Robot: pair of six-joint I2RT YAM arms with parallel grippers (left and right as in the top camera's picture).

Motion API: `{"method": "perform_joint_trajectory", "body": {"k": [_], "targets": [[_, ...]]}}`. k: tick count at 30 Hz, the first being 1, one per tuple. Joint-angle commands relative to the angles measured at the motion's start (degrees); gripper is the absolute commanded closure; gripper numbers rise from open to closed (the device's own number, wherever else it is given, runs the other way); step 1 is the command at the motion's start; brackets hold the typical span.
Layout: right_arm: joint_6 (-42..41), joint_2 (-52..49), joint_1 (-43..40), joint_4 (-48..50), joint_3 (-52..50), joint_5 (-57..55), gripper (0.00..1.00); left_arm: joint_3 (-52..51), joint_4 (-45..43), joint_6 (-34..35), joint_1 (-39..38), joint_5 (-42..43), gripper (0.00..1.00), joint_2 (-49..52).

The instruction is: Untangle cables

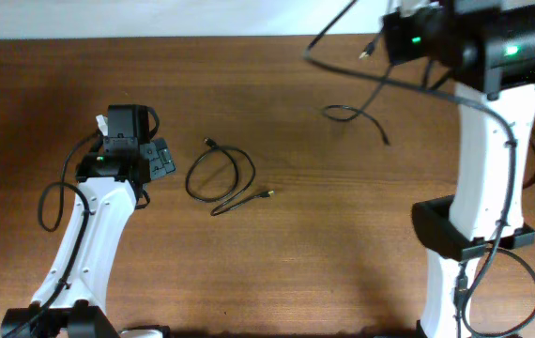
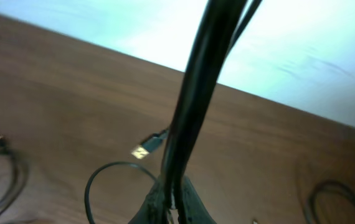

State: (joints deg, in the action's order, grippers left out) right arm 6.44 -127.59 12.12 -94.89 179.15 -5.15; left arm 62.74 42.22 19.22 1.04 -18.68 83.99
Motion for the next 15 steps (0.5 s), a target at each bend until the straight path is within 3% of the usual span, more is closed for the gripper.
{"method": "perform_joint_trajectory", "body": {"k": [1, 5, 10, 15], "targets": [[0.11, 1.11, -5.2, 0.11, 0.74, 1.25, 0.96, -0.02, -0.11, -0.66, -0.17, -0.2, 0.01, -0.39], [0.11, -0.74, -10.82, 1.75, 0.15, 2.56, 0.96, -0.02, -0.11, -0.66, -0.17, -0.2, 0.01, -0.39], [0.11, -2.78, -14.23, 11.87, -5.42, 3.34, 0.96, -0.02, -0.11, -0.68, -0.17, -0.2, 0.01, -0.39], [0.11, -3.3, -18.99, 34.6, -25.81, 2.95, 0.96, -0.02, -0.11, -0.66, -0.17, -0.2, 0.01, -0.39]]}}
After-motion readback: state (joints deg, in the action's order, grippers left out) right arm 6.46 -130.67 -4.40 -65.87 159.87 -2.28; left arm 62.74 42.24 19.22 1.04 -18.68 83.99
